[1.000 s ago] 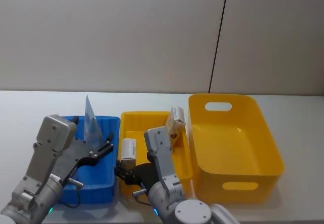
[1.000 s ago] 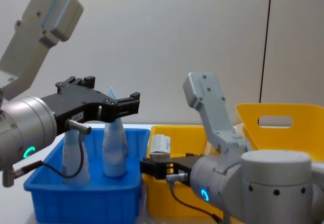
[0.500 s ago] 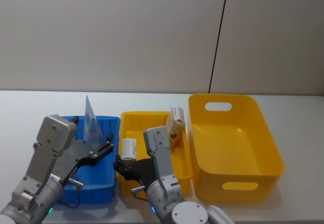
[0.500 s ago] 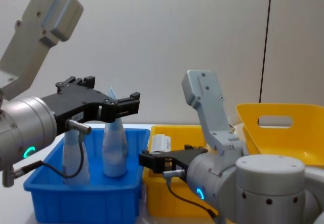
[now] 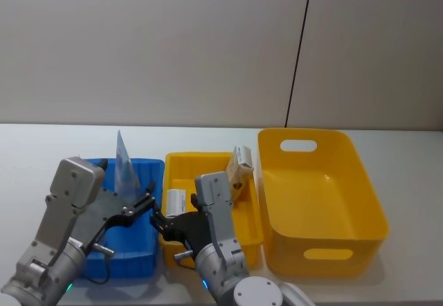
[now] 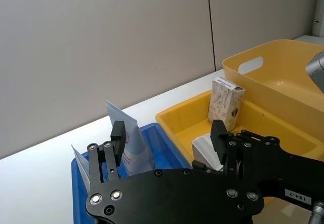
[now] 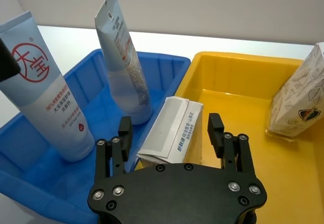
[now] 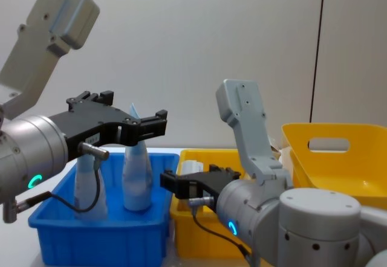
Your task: Bimanual collaborative sorting of washing and personal care products
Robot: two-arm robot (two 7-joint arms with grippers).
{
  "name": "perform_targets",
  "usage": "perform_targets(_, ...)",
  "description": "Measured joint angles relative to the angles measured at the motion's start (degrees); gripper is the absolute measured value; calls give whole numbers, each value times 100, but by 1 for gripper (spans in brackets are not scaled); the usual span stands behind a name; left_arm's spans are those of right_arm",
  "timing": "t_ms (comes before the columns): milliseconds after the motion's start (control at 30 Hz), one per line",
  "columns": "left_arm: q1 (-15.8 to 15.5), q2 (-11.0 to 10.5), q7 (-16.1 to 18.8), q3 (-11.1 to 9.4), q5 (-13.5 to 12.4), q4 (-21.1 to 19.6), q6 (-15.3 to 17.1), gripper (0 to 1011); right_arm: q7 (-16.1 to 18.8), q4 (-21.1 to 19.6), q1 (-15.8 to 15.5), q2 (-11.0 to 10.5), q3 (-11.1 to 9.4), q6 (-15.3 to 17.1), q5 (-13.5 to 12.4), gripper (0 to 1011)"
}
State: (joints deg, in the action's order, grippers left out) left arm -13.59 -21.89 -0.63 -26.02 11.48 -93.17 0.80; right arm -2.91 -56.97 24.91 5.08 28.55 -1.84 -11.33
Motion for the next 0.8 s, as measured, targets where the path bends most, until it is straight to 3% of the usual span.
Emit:
perform_targets(400,0,0,0,0,0,0,0,1001,72,96,25,37,-31,-157,-28,581)
perform_targets(800,0,0,0,0,0,0,0,1001,103,130,35,52,-40,-226,-41,161)
